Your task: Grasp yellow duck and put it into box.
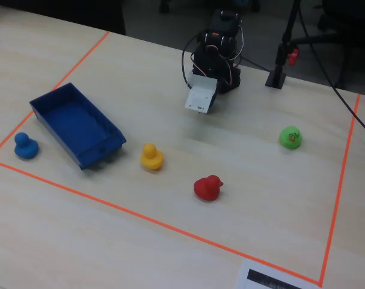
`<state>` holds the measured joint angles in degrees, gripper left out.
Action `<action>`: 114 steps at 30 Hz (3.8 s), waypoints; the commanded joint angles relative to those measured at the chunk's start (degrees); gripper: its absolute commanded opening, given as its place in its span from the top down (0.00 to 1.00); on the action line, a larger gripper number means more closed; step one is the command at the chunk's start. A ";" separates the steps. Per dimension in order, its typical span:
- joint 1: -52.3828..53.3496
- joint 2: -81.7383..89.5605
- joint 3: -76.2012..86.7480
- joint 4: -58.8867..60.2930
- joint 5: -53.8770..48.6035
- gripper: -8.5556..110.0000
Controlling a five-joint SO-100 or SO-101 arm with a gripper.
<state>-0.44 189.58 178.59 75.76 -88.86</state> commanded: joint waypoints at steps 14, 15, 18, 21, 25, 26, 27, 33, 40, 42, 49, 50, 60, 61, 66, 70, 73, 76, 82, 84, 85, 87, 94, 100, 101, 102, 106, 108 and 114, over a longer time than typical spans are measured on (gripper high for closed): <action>0.35 0.18 -0.35 -0.97 -0.18 0.93; 0.35 0.18 -0.35 -3.25 -0.18 0.93; 1.32 -3.08 -0.62 -16.08 -0.18 0.93; 3.78 -13.80 -2.72 -36.04 0.18 0.93; 5.80 -28.48 -7.82 -59.33 3.69 0.91; 6.06 -31.55 -9.14 -63.98 5.01 0.90; 6.33 -34.45 -10.28 -68.12 5.98 0.89; 8.17 -47.72 -13.62 -86.13 8.35 0.79; 11.43 -58.10 -15.29 -92.99 6.94 0.67; 12.13 -62.31 -18.11 -93.08 6.86 0.65; 13.80 -77.70 -28.83 -96.24 6.86 0.64; 14.06 -79.45 -29.88 -96.94 6.86 0.64; 17.14 -90.70 -34.63 -102.39 7.47 0.63; 17.58 -91.67 -34.80 -103.18 7.47 0.62; 19.25 -96.24 -36.56 -105.73 7.21 0.61; 19.69 -99.32 -38.14 -106.88 7.21 0.61; 19.69 -101.51 -38.32 -109.25 7.12 0.61; 19.78 -102.83 -38.23 -110.65 6.94 0.61; 19.51 -104.50 -36.56 -114.52 5.98 0.63; 19.07 -104.85 -36.56 -115.05 4.75 0.69; 18.90 -104.94 -36.74 -115.05 3.60 0.74; 18.54 -105.03 -37.09 -114.26 1.58 0.86; 19.60 -103.45 -37.71 -112.59 2.64 0.90; 19.51 -100.81 -37.62 -109.25 2.20 0.93; 19.51 -100.46 -37.79 -108.54 2.29 0.93; 19.60 -100.11 -38.14 -107.75 2.29 0.93; 20.30 -98.17 -40.87 -104.50 4.92 0.93; 19.86 -93.69 -41.75 -100.46 7.38 0.93; 14.59 -75.50 -46.58 -80.51 16.17 0.93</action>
<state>17.40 102.30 137.11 -15.91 -76.38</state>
